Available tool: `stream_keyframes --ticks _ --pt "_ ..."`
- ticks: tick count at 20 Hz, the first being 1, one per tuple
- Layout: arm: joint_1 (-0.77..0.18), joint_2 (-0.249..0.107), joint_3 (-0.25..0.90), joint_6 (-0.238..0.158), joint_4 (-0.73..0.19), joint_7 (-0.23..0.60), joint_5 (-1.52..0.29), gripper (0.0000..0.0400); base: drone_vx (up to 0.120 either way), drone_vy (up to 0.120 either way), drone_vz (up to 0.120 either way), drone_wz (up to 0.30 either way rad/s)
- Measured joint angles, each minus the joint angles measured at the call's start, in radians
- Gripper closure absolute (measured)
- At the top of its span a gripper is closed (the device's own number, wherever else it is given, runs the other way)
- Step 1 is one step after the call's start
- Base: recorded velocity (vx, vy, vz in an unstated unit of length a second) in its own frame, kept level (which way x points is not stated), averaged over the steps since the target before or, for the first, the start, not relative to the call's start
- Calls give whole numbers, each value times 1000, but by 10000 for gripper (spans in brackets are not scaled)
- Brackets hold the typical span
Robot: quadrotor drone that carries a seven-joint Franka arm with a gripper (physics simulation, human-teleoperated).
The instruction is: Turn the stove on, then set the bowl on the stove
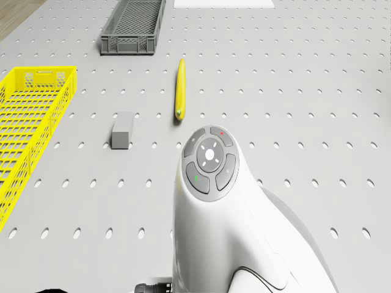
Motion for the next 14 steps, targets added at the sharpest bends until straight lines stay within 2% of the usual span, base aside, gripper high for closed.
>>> stream_keyframes --ticks 3,5,14 --pt "0 -1 0 1 0 0 0 298 -120 0 0 0" --pt "0 -1 0 1 0 0 0 298 -120 -80 0 0" --pt "-1 -2 0 2 0 1 1 298 -120 0 0 0"
